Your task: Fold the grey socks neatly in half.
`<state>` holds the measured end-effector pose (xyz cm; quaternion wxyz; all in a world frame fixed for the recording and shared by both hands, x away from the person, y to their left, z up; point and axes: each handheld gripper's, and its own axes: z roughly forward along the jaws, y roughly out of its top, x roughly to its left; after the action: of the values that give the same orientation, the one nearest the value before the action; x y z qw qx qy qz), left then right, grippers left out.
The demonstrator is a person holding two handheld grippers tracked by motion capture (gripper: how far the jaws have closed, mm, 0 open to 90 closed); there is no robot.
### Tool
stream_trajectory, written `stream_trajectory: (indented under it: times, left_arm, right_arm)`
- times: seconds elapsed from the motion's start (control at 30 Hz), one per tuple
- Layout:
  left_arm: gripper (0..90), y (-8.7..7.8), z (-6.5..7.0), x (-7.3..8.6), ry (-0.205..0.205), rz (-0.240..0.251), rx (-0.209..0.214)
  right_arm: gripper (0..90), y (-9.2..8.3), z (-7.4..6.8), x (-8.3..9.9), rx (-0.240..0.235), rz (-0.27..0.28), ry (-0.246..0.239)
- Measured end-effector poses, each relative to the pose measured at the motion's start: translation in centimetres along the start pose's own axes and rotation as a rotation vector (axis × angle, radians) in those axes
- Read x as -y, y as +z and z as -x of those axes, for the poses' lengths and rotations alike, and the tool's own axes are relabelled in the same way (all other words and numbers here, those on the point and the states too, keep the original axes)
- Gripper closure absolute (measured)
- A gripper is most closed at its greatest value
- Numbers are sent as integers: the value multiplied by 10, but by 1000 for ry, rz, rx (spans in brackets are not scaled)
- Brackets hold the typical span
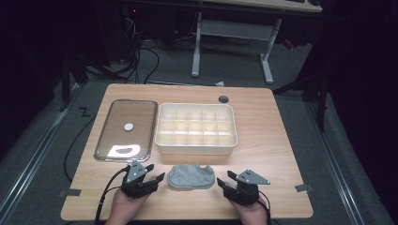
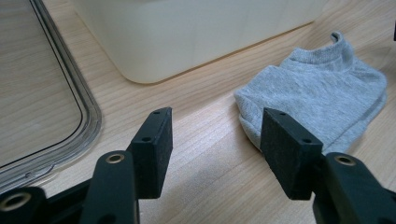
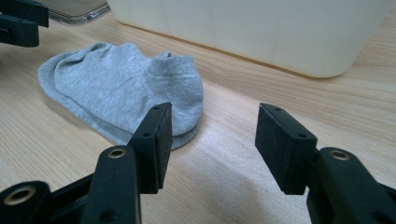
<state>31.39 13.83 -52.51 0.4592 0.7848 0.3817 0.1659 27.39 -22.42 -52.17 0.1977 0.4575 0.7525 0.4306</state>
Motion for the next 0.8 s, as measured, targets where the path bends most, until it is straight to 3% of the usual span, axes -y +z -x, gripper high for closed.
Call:
stream_trajectory:
  times: [0.23,0.37,0.47,0.57,0.6,0.63,0.8]
  left_arm:
    - [445,-2,1,-1,-12,1,9]
    - [449,-3,3,-1,-7,2,33]
    - [476,1,12,-4,16,-10,76]
    - [530,3,20,-6,42,-15,92]
    - [530,4,25,-7,68,-11,99]
    - [618,5,28,-8,78,-14,101]
    - [741,12,43,-11,115,-15,115]
  right_arm:
    - [440,1,-1,0,5,-12,-2]
    - [442,-2,-3,-2,-4,10,8]
    - [464,-4,-4,-7,-17,19,15]
    - [512,-5,-5,-9,-27,23,14]
    - [533,-5,-6,-10,-27,21,14]
    - [624,-1,-7,-11,-30,6,31]
    - [642,13,-13,-12,-36,-51,40]
